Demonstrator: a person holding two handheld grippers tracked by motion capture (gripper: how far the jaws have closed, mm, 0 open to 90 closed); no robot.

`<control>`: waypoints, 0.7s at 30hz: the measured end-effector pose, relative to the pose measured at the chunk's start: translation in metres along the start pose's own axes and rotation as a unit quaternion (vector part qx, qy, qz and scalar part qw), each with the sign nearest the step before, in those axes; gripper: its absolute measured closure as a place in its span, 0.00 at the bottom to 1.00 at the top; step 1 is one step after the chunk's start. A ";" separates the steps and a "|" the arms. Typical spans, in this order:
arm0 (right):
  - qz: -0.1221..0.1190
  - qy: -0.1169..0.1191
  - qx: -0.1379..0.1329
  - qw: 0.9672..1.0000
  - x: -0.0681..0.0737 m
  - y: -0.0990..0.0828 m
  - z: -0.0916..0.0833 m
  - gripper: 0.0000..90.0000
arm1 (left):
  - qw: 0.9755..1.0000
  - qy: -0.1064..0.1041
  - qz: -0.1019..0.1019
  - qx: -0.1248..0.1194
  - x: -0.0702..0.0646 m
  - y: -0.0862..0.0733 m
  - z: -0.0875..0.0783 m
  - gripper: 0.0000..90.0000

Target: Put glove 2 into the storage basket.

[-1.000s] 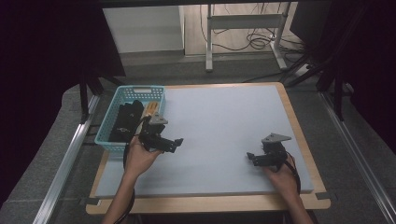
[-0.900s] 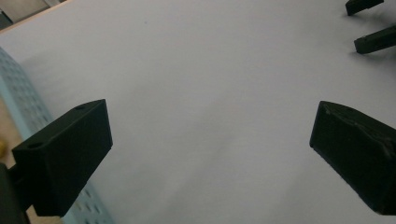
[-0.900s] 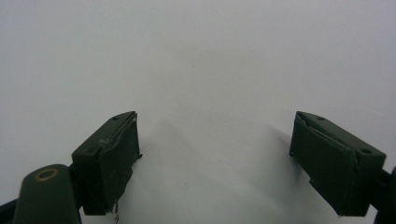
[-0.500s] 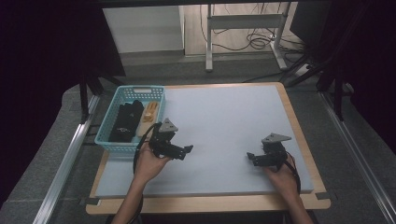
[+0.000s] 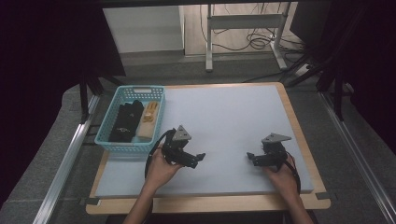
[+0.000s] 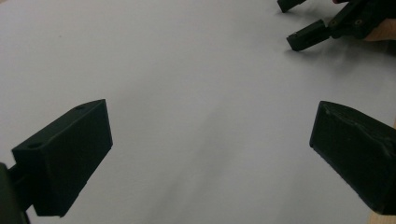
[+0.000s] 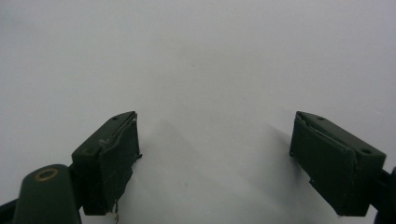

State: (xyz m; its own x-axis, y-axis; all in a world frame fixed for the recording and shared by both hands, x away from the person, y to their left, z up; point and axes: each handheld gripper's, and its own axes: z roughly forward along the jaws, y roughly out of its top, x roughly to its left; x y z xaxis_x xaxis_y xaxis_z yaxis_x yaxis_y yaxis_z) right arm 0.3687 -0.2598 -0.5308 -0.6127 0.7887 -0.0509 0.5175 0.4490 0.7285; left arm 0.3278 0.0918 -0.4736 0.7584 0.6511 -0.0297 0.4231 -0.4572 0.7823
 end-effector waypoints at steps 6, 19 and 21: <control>0.000 0.000 0.000 1.000 0.000 0.000 0.000 0.17 | 1.000 -0.008 0.010 0.001 -0.010 -0.004 0.009 0.00; 0.000 0.000 0.000 1.000 0.000 0.000 0.000 0.17 | 0.999 -0.017 0.022 0.024 -0.024 -0.022 0.031 0.00; 0.000 0.000 0.000 1.000 0.000 0.000 0.000 0.17 | 0.999 -0.016 0.026 0.030 -0.026 -0.025 0.035 0.00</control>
State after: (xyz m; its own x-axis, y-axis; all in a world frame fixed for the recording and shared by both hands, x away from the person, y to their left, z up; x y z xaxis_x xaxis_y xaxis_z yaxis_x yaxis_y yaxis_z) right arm 0.3688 -0.2598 -0.5309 -0.6128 0.7886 -0.0509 0.5172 0.4489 0.7287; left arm 0.3149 0.0647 -0.5140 0.7953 0.6061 -0.0102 0.4109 -0.5266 0.7443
